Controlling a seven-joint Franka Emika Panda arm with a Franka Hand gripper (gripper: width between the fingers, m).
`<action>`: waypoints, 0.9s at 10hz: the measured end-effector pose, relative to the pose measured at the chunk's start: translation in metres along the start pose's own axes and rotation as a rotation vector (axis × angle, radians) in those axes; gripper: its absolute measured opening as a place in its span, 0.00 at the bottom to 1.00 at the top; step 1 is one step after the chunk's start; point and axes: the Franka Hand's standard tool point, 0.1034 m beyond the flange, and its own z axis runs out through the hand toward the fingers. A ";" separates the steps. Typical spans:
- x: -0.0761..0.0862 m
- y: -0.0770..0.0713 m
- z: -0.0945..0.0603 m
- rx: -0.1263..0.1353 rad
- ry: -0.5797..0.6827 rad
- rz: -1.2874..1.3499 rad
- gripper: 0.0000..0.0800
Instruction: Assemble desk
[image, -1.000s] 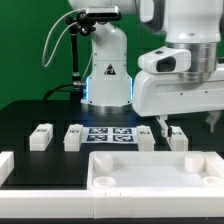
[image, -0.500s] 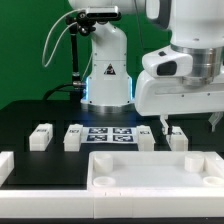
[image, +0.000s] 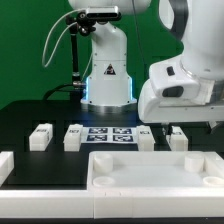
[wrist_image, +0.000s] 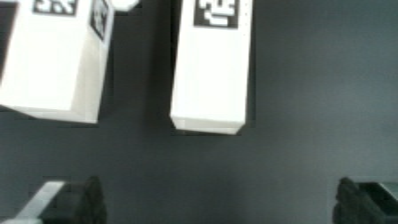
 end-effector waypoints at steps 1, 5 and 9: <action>0.002 0.000 0.002 -0.001 -0.045 0.001 0.81; -0.005 0.002 0.020 -0.004 -0.398 0.008 0.81; -0.009 -0.003 0.035 -0.012 -0.388 0.000 0.81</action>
Offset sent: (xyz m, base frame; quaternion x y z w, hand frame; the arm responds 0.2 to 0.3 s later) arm -0.0049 -0.0004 0.0041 0.0021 -0.2607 0.0604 0.9635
